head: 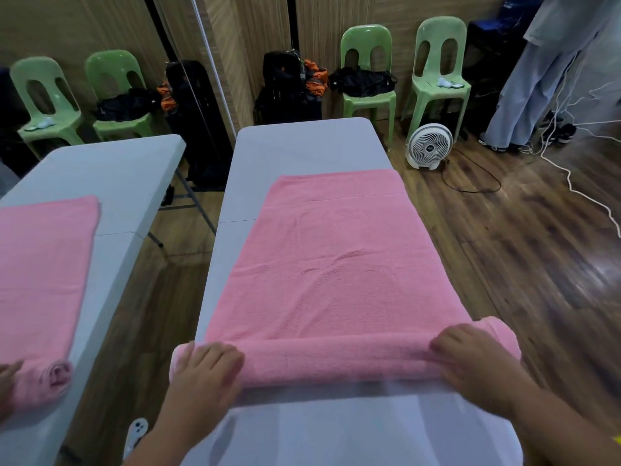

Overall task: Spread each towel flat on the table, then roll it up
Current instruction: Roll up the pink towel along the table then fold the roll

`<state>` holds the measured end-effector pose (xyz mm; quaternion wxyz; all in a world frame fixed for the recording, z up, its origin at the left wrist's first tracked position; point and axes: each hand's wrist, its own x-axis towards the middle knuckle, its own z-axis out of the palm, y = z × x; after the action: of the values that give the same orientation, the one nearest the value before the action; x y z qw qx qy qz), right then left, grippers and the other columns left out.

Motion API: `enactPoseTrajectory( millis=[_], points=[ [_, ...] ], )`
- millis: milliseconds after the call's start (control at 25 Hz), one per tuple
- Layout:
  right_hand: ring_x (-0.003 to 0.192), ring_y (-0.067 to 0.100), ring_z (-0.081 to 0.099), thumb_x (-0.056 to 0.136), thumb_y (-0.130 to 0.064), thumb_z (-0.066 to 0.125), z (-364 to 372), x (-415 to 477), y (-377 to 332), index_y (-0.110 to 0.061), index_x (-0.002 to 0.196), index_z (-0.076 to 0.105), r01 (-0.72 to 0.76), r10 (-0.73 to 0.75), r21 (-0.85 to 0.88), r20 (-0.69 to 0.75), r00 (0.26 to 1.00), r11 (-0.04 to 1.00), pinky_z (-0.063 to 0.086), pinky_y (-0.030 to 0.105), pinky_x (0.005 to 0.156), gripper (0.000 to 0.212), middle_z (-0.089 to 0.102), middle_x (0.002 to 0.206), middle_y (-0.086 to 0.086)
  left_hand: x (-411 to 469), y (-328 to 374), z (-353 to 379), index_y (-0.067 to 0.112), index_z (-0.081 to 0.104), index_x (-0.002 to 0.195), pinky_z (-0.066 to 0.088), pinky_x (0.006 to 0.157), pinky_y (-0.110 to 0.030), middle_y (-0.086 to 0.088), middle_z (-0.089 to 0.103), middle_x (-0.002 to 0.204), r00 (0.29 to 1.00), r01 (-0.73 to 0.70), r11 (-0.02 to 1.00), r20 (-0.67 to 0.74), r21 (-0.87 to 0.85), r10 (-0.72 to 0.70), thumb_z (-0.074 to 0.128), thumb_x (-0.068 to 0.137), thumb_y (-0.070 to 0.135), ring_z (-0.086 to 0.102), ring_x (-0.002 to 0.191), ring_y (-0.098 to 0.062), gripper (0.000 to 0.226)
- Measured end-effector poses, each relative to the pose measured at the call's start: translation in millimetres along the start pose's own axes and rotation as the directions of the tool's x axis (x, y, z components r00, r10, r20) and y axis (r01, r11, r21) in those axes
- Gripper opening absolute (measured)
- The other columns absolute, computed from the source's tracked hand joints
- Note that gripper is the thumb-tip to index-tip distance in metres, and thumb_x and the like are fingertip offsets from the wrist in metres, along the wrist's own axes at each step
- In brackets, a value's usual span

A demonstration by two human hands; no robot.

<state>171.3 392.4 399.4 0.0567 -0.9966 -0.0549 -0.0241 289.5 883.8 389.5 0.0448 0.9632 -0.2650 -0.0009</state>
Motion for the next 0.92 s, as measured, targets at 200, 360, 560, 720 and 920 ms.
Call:
enactPoseTrajectory(
  millis=[200, 360, 560, 720, 920],
  points=[
    [0.106, 0.021, 0.058, 0.056, -0.04, 0.069, 31.8, -20.6, -5.5, -0.033, 0.126, 0.057, -0.186, 0.195, -0.095, 0.086, 0.977, 0.978, 0.038, 0.049, 0.094, 0.071, 0.063, 0.117, -0.009, -2.7, -5.9, 13.5, 0.045, 0.051, 0.133, 0.023, 0.114, -0.053, 0.009, 0.052, 0.141, 0.981, 0.061, 0.998, 0.182, 0.029, -0.065, 0.055, 0.067, 0.043, 0.046, 0.131, -0.02, 0.066],
    [0.083, 0.02, 0.057, 0.056, -0.04, 0.073, 16.8, -3.9, -2.3, -0.037, 0.101, 0.059, -0.185, 0.198, -0.112, 0.126, 0.972, 0.976, 0.044, 0.039, 0.073, 0.047, 0.067, 0.089, -0.014, 12.2, -5.6, -3.2, 0.044, 0.061, 0.11, 0.035, 0.104, -0.055, 0.018, 0.064, 0.107, 0.989, 0.082, 0.997, 0.123, -0.005, -0.081, 0.045, 0.07, 0.037, 0.058, 0.103, -0.016, 0.043],
    [0.088, 0.005, 0.056, 0.066, -0.057, 0.044, -10.1, -3.9, 16.3, -0.044, 0.096, 0.058, -0.185, 0.135, 0.074, 0.434, 0.891, 0.98, 0.048, 0.031, 0.079, 0.036, 0.064, 0.09, -0.017, -1.3, -6.0, -16.7, 0.044, 0.056, 0.098, 0.042, 0.101, -0.056, 0.022, 0.062, 0.084, 0.964, -0.006, 0.999, 0.265, 0.032, -0.002, 0.043, 0.074, 0.041, 0.057, 0.087, -0.007, 0.028],
    [0.087, 0.002, 0.057, 0.071, -0.056, 0.044, -6.2, 8.9, 30.3, -0.049, 0.092, 0.059, -0.278, 0.184, 0.136, 0.472, 0.862, 0.951, 0.047, 0.024, 0.081, 0.026, 0.062, 0.093, -0.022, 28.8, -4.9, -24.4, 0.045, 0.049, 0.123, 0.025, 0.112, -0.046, 0.019, 0.064, 0.109, 0.95, 0.021, 1.0, 0.313, -0.004, -0.018, 0.036, 0.077, 0.044, 0.057, 0.106, -0.005, 0.048],
    [0.075, 0.017, 0.06, 0.082, -0.048, 0.036, 23.2, 10.1, 29.1, -0.032, 0.091, 0.069, -0.269, 0.281, -0.12, 0.1, 0.955, 0.956, 0.049, 0.037, 0.07, 0.038, 0.068, 0.082, -0.01, 47.9, -17.7, -10.3, 0.039, 0.069, 0.099, 0.041, 0.096, -0.06, 0.014, 0.069, 0.098, 0.979, 0.094, 0.988, 0.166, 0.123, -0.114, 0.033, 0.092, 0.057, 0.066, 0.092, -0.016, 0.041]
  ],
)
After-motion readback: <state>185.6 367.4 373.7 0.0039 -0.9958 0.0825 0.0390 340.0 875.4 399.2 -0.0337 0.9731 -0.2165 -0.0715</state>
